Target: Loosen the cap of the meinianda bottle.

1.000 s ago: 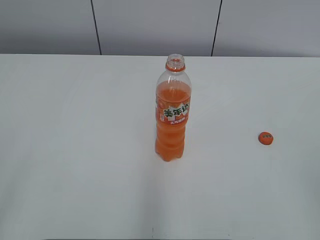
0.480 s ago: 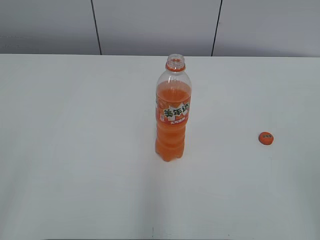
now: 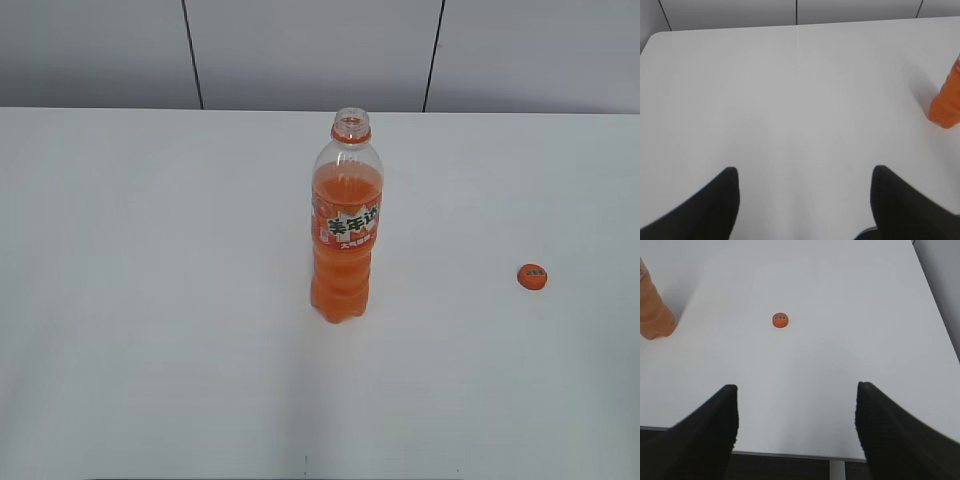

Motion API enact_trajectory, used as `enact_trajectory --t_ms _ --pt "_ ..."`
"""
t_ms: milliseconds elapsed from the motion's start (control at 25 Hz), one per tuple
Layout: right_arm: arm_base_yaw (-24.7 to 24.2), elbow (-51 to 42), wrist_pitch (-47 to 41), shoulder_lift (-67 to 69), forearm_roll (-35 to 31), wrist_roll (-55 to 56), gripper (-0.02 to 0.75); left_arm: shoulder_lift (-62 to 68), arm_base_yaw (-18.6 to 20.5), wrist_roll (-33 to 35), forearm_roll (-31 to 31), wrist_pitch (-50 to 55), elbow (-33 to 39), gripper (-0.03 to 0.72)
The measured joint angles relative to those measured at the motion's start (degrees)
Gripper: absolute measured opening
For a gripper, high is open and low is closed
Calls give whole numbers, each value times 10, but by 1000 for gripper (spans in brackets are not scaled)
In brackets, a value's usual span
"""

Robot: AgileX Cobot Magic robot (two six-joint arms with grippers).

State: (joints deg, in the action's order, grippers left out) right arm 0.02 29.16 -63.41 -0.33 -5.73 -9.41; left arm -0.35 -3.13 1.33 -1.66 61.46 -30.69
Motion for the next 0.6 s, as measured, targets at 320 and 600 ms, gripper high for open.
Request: enact_trajectory --t_ms 320,600 --pt "0 0 0 0 -3 6 547 0 0 0 0 0 0 499" --pt "0 0 1 0 -3 8 547 0 0 0 0 0 0 499"
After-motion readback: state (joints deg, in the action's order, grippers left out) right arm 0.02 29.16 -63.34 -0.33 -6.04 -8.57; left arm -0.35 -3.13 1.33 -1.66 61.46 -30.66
